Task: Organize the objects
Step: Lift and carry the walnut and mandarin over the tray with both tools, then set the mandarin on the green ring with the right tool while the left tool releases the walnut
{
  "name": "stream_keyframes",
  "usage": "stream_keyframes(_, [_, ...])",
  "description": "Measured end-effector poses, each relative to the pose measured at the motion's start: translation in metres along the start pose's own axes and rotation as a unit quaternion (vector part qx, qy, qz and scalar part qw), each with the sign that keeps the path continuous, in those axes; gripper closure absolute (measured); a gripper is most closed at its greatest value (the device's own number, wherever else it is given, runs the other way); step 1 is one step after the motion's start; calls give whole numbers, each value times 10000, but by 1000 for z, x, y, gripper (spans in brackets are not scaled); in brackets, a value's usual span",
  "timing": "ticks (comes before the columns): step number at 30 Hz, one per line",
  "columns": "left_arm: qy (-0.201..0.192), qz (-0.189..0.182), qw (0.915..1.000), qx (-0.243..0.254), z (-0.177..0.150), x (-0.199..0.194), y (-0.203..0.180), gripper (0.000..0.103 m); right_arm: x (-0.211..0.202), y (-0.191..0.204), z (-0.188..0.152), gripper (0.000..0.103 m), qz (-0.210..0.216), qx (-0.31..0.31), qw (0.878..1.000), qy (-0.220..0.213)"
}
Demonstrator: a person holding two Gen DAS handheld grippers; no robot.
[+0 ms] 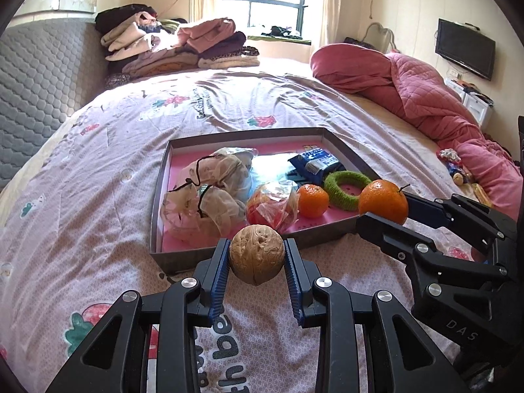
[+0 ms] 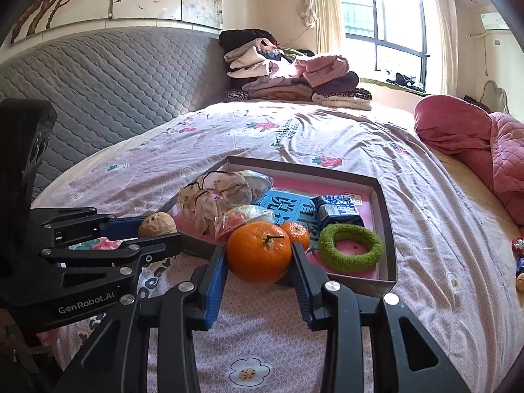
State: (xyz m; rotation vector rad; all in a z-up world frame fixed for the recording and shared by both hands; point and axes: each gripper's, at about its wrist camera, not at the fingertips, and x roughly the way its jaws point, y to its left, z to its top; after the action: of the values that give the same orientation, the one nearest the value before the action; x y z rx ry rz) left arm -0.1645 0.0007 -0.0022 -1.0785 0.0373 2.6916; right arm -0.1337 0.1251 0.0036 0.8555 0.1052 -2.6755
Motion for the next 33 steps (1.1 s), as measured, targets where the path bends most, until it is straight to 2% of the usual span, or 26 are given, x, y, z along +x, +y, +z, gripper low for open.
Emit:
stream_keyframes(16, [-152,119,9998,10,39,14,0,70,-9,-40,26,65,-391,8,9989,-276])
stream_keyframes(24, [-115,222,9996,118,55,37,-3,70,7,-65,32,65,-629,-9,9978,-200])
stream_keyframes(33, [126,349,9993,12,53,73,10,70,39,-81,24,65,-722,23,9974,89])
